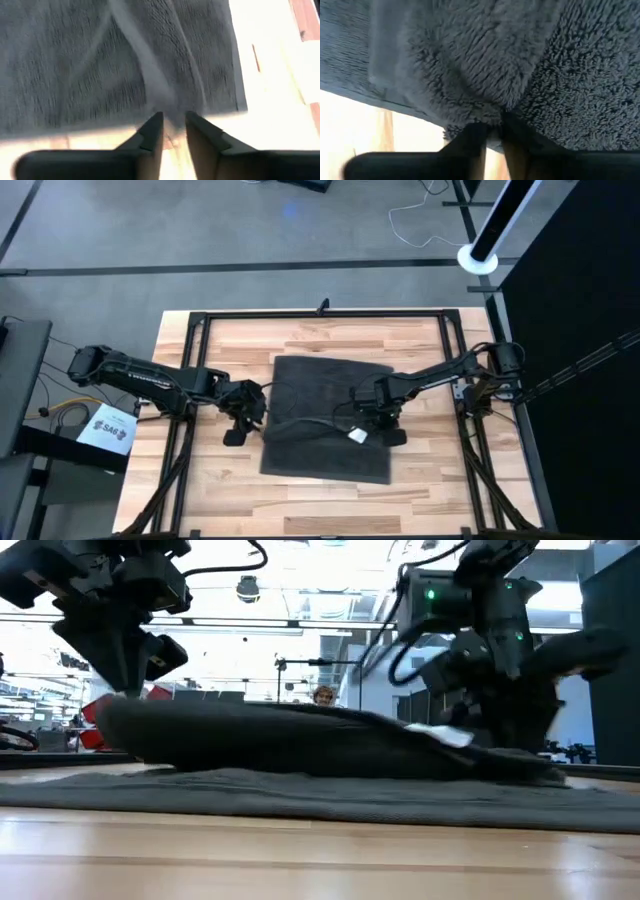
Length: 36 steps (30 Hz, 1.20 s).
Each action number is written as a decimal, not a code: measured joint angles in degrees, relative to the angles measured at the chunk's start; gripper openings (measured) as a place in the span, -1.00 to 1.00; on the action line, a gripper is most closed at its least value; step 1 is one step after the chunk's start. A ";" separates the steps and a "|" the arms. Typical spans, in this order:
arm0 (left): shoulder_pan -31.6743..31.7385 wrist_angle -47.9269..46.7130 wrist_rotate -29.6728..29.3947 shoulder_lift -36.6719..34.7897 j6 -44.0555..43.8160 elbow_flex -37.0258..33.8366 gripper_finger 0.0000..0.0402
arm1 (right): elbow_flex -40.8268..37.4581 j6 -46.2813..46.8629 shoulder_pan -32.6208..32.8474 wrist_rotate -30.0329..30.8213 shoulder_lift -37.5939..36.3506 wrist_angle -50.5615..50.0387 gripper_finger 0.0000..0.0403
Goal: Roll towel
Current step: Roll the black towel
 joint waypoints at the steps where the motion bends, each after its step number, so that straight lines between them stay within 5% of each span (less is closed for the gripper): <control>1: -0.07 0.28 0.13 0.09 -0.66 0.38 -0.50 | 0.67 -0.18 0.01 0.01 0.21 -2.16 -0.65; 9: -0.05 0.91 -3.10 0.02 -3.34 1.14 -0.30 | 7.55 4.48 2.68 0.76 -6.26 -10.07 -0.17; 16: -0.03 2.29 -4.23 1.34 -3.45 0.79 -0.29 | 7.71 11.81 13.61 1.49 -10.61 -5.21 0.01; 23: -0.04 5.66 -4.34 5.32 -3.65 0.78 -0.29 | 7.69 12.19 22.33 15.65 -3.92 -0.41 0.05; 30: -0.03 6.46 -3.38 8.34 -3.53 0.77 -0.29 | 7.72 17.36 24.33 23.77 4.35 0.12 -0.08; 36: -0.03 6.43 -1.60 8.78 -4.98 0.75 -0.29 | 8.16 23.68 23.59 24.17 5.95 -1.12 -0.73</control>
